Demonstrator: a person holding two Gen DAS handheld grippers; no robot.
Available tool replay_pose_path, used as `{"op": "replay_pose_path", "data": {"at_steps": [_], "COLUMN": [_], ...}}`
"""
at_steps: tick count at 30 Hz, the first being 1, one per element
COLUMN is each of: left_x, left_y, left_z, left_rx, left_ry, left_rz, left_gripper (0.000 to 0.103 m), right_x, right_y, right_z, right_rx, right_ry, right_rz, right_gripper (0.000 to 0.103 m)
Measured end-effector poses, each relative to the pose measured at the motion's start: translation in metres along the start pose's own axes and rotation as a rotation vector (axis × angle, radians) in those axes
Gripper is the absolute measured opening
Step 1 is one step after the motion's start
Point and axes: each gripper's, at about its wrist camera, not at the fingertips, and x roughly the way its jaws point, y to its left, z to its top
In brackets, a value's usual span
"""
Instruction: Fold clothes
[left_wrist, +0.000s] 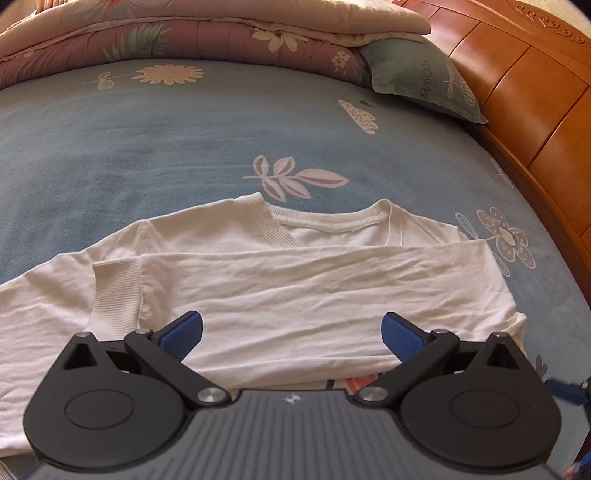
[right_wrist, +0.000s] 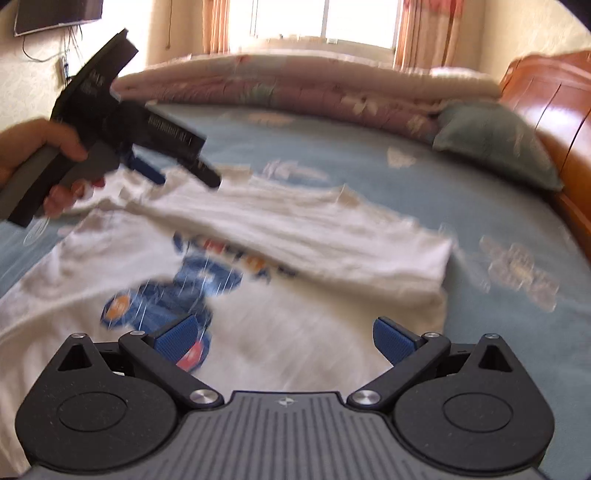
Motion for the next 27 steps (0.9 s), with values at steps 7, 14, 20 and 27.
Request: {"op": "replay_pose_path", "data": {"at_steps": [7,14,20,27], "left_x": [-0.005,0.006,0.028,0.098], "left_y": [0.014,0.006,-0.053,-0.153], "left_z": [-0.002,0.009,0.038,0.062], "left_rx": [-0.056,-0.083,-0.038,0.037], "left_ry": [0.007,0.023,0.060,0.226], "left_rz": [-0.005,-0.052,-0.224,-0.536], "left_gripper": [0.102,0.102,0.102,0.102], "right_x": [0.084,0.103,0.095,0.088], "right_y": [-0.047,-0.061,-0.062,-0.061], "right_z": [0.046,-0.002,-0.008,-0.014], "right_rx": [0.162,0.164,0.142,0.107], "right_ry": [0.021,0.087,0.094,0.084], "right_rz": [0.078,0.089,0.046,0.050], "right_gripper": [0.103,0.103,0.103,0.103]}}
